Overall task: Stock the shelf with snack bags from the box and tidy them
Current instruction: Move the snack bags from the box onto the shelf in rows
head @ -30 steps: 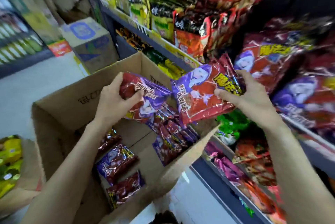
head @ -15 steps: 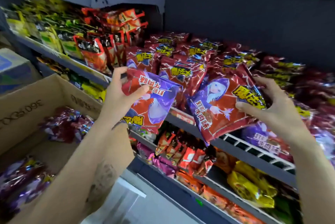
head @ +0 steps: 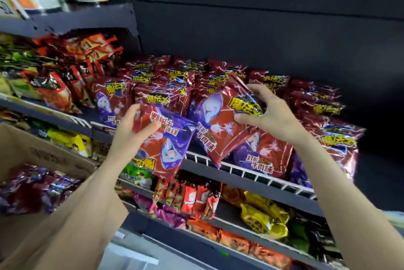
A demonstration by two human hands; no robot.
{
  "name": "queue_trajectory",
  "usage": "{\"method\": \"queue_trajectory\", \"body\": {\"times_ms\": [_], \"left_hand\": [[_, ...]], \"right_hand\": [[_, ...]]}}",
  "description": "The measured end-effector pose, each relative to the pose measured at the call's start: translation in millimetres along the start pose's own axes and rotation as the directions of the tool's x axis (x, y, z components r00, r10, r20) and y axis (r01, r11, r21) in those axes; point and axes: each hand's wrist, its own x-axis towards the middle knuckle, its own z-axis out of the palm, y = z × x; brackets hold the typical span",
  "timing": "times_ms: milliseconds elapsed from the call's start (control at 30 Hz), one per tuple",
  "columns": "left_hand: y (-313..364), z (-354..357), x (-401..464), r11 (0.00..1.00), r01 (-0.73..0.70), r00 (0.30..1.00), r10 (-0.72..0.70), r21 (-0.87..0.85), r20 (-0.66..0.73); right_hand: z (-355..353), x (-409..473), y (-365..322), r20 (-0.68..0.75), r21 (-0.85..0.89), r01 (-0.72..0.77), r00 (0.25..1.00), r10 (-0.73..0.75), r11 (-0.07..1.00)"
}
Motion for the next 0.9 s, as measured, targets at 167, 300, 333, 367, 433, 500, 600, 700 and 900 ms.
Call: {"method": "queue_trajectory", "body": {"times_ms": [167, 300, 333, 367, 433, 500, 600, 700, 900], "left_hand": [[-4.7, 3.6, -4.8, 0.995, 0.000, 0.996, -0.010, 0.100, 0.092], [-4.5, 24.5, 4.9, 0.991, 0.017, 0.977, -0.044, 0.130, 0.207], [-5.0, 30.7, 8.5, 0.990, 0.011, 0.974, -0.042, 0.141, 0.221], [-5.8, 35.5, 12.5, 0.989, 0.004, 0.974, -0.038, 0.149, 0.225], [-8.1, 43.9, 19.5, 0.986, -0.014, 0.975, -0.023, 0.167, 0.221], [-11.5, 49.7, 22.9, 0.982, -0.010, 0.975, -0.032, 0.191, 0.218], [-17.6, 53.0, 24.3, 0.978, -0.011, 0.978, -0.033, 0.209, 0.206], [-21.5, 54.2, 23.0, 0.973, -0.044, 0.981, 0.000, 0.225, 0.192], [-26.0, 63.1, 21.0, 0.980, -0.087, 0.992, 0.068, 0.180, 0.108]], "right_hand": [[34.1, 32.0, -5.8, 0.116, -0.277, 0.093, 0.991, -0.063, 0.956], [39.8, 57.8, -1.1, 0.180, -0.332, 0.081, 0.983, -0.021, 0.940], [40.5, 64.4, -0.9, 0.196, -0.354, 0.081, 0.981, -0.010, 0.932], [41.9, 70.6, -0.5, 0.208, -0.377, 0.079, 0.978, 0.001, 0.923], [45.6, 79.3, 2.1, 0.223, -0.452, 0.083, 0.975, 0.022, 0.888], [49.0, 79.1, 6.0, 0.190, -0.549, 0.102, 0.982, 0.005, 0.830], [54.6, 62.3, 13.9, 0.047, -0.635, 0.127, 0.991, -0.126, 0.762], [59.5, 48.1, 17.1, -0.001, -0.549, 0.125, 0.989, -0.150, 0.826], [66.0, 62.8, 6.6, 0.267, -0.505, 0.193, 0.962, -0.060, 0.841]]}}
